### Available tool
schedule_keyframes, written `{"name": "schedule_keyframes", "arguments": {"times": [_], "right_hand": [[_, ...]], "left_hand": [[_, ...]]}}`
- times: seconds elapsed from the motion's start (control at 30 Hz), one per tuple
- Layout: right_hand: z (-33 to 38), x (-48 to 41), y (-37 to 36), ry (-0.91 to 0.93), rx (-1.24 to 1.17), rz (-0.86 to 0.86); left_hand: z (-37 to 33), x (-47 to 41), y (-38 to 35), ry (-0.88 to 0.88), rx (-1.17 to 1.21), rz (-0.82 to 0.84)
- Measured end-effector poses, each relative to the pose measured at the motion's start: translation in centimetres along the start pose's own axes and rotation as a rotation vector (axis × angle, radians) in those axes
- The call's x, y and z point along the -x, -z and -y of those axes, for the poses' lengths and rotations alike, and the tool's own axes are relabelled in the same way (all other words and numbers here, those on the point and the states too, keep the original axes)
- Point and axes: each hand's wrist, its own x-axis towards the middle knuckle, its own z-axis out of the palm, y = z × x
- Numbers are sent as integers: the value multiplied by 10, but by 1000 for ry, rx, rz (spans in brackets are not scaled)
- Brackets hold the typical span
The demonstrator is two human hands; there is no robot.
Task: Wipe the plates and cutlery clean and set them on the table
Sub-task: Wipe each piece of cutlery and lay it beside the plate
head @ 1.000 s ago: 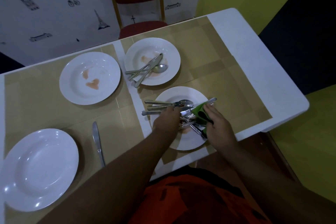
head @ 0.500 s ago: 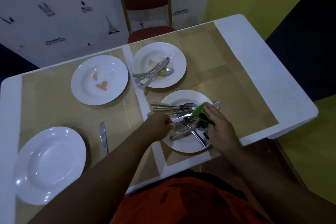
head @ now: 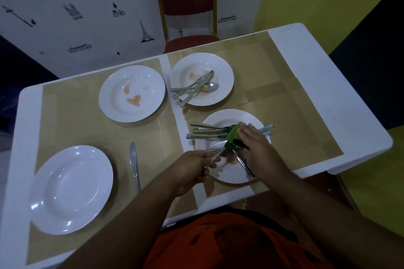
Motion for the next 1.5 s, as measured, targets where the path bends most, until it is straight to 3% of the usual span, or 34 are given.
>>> {"name": "schedule_keyframes", "arguments": {"times": [0.13, 0.23, 0.43, 0.53, 0.67, 0.87, 1.03, 1.27, 1.5], "right_hand": [[15, -7, 14, -93, -96, -172], [33, -9, 14, -62, -108, -179], [47, 1, -12, 209, 1, 56], [37, -3, -17, 114, 26, 98], [35, -15, -4, -59, -70, -6], [54, -18, -5, 6, -74, -80], [67, -13, -30, 290, 29, 116], [81, -34, -39, 92, -26, 87], [122, -30, -64, 217, -62, 199]], "left_hand": [[-1, 4, 0, -67, -241, -144], [1, 4, -3, -112, -343, -236], [-2, 14, -6, -140, -239, -160], [4, 19, -1, -127, -254, -155], [15, 24, 3, -108, -165, -143], [23, 21, 10, -164, -224, -317], [26, 26, 15, -232, -202, -332], [56, 34, 34, -215, -46, -504], [83, 45, 79, -192, 1, -709]]}}
